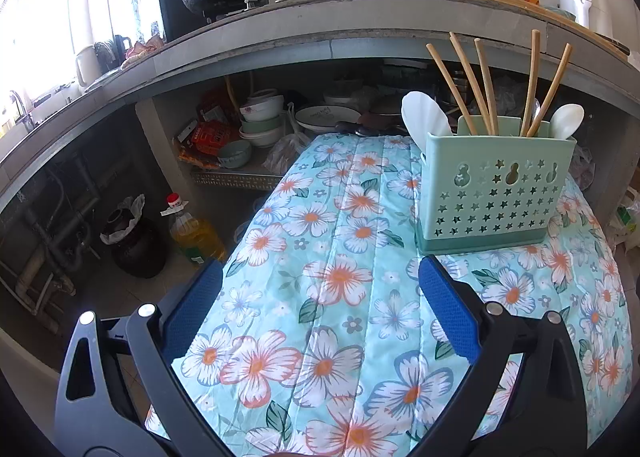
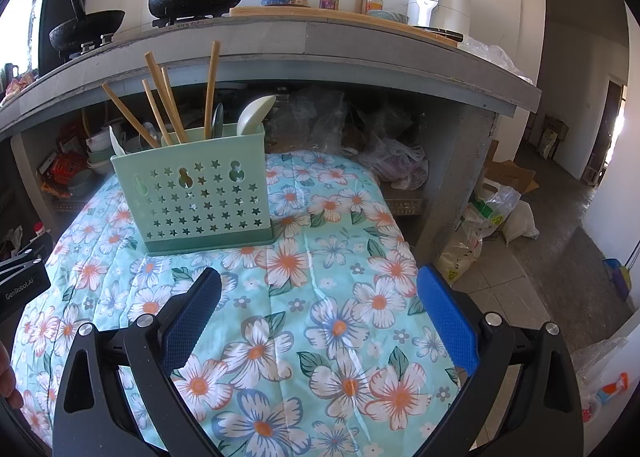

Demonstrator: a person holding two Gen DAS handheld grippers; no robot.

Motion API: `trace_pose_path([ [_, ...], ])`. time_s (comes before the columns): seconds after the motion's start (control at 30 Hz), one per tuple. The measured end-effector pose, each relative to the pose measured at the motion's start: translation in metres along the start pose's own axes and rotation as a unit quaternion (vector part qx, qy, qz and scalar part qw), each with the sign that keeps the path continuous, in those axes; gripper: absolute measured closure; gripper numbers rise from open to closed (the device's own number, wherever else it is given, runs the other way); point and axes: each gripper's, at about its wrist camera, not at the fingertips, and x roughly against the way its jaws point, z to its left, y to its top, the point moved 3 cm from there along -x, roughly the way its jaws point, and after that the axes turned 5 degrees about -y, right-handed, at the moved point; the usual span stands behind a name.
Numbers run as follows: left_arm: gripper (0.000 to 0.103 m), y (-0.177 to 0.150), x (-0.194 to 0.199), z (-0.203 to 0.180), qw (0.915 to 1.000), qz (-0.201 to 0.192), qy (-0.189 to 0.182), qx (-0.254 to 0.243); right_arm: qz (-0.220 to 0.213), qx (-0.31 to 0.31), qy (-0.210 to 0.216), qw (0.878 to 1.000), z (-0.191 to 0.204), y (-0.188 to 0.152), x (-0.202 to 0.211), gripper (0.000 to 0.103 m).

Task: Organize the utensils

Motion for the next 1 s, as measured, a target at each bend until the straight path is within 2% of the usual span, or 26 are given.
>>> trace_pose_path([
  [1.0, 0.009, -0.0018, -0.0007, 0.0003, 1.0, 0.004, -0.001, 0.001, -0.001, 0.001, 0.001, 1.0, 0.0008, 0.0012, 0.0007, 0.008],
])
